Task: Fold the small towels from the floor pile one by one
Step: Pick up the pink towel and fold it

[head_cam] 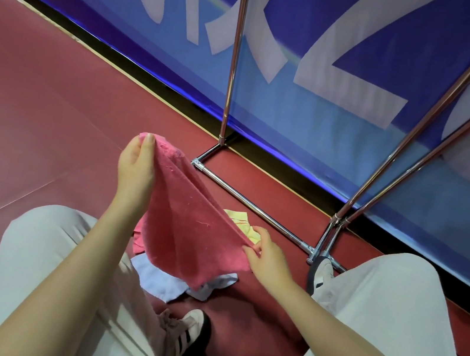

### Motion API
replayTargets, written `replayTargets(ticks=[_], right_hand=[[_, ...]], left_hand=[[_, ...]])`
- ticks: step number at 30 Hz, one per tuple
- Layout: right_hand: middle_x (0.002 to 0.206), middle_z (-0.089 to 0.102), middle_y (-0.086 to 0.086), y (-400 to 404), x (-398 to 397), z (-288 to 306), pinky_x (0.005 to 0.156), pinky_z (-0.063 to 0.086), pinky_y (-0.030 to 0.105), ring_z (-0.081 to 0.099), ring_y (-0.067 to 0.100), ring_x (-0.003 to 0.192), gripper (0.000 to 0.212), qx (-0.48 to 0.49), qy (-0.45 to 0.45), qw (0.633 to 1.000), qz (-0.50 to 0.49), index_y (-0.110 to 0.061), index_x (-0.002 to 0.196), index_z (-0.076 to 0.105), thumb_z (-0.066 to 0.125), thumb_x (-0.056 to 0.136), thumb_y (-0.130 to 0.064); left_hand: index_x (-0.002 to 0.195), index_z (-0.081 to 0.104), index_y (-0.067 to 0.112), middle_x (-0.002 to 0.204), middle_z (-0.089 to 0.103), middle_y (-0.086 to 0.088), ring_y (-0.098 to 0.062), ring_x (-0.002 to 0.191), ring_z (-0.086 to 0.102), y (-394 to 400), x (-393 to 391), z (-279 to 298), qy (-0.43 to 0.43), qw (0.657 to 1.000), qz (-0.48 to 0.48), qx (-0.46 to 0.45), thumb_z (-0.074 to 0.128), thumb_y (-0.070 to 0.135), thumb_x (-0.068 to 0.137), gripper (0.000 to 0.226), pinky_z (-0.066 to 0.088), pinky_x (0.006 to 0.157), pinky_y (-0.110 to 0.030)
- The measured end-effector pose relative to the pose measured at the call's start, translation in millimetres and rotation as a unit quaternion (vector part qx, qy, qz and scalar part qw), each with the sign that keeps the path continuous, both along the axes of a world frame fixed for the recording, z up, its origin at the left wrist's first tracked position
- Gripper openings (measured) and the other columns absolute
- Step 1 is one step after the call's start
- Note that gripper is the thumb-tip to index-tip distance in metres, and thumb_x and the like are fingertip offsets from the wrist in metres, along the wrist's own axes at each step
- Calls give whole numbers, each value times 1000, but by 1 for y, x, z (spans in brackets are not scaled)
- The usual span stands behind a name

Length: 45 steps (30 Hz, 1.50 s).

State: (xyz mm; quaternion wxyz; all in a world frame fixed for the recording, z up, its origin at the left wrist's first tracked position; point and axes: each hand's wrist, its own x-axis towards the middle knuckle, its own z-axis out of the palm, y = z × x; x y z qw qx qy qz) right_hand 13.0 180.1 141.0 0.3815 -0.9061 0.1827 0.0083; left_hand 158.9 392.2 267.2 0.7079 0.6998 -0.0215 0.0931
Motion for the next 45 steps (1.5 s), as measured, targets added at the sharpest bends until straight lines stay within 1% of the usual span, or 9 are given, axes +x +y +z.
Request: replayTargets(ticks=[9, 12, 16, 21, 25, 31, 34, 39, 45], right_hand=[[64, 53, -8, -23, 8, 12, 56, 35, 17, 52, 13, 65, 11, 11, -1, 995, -100, -17, 79, 60, 70, 83, -19], [71, 54, -3, -34, 7, 15, 57, 35, 26, 51, 16, 69, 11, -10, -29, 992, -125, -16, 76, 61, 69, 83, -16], [93, 50, 2, -54, 7, 14, 80, 40, 31, 45, 19, 96, 8, -126, -14, 983, -136, -14, 85, 65, 64, 88, -21], [87, 57, 3, -66, 7, 15, 69, 37, 30, 54, 24, 86, 4, -61, 71, 990, -110, -17, 90, 54, 58, 92, -18], [89, 62, 10, -74, 9, 36, 65, 31, 24, 52, 19, 82, 12, 28, -64, 980, -185, -3, 98, 65, 56, 91, -7], [89, 62, 4, -90, 4, 64, 70, 38, 16, 54, 14, 86, 14, 97, -135, 967, -192, -2, 98, 70, 61, 89, -8], [85, 64, 1, -96, 0, 64, 76, 46, 23, 58, 15, 84, 13, 210, -182, 921, -274, -9, 98, 69, 61, 90, -14], [84, 65, 0, -96, -6, 65, 75, 46, 24, 59, 14, 83, 12, 216, -191, 917, -275, -11, 98, 70, 62, 89, -14], [81, 67, -6, -101, -10, 74, 83, 49, 27, 62, 9, 80, 11, 279, -251, 866, -330, -23, 86, 68, 63, 89, -13]], left_hand=[[90, 58, 14, 80, 56, 13, 0, 73, 48, -2, -10, 9, -169, 958, -74, 220, 41, 10, 101, 21, 37, 70, -9], [91, 56, 8, 78, 54, 4, -6, 70, 44, -1, -10, 7, -225, 924, -95, 293, 41, 16, 99, 20, 30, 65, -23], [94, 57, 5, 79, 55, 1, -13, 71, 45, -3, -7, 2, -239, 907, -108, 330, 39, 21, 98, 24, 29, 64, -27], [88, 52, 10, 72, 50, 3, -7, 66, 39, -10, -6, -2, -190, 935, -96, 284, 40, 17, 100, 18, 25, 62, -25], [86, 50, 7, 69, 47, 4, -13, 71, 41, -14, 5, -13, -70, 965, -42, 250, 38, 15, 103, 22, 26, 62, -30], [118, 58, -2, 120, 61, -19, -31, 114, 54, -20, 22, -42, 94, 977, 16, 191, 36, 19, 103, 35, 39, 91, -33], [119, 58, 0, 122, 60, -18, -31, 116, 53, -32, 16, -46, 116, 978, 2, 176, 35, 21, 103, 35, 39, 93, -33], [108, 59, 5, 116, 59, -23, -26, 96, 51, -40, 14, -49, 161, 980, 20, 118, 35, 25, 101, 32, 45, 91, -44], [106, 57, 4, 101, 54, -7, -17, 94, 46, -57, 13, -48, 98, 984, 20, 149, 34, 23, 103, 30, 34, 81, -28]])
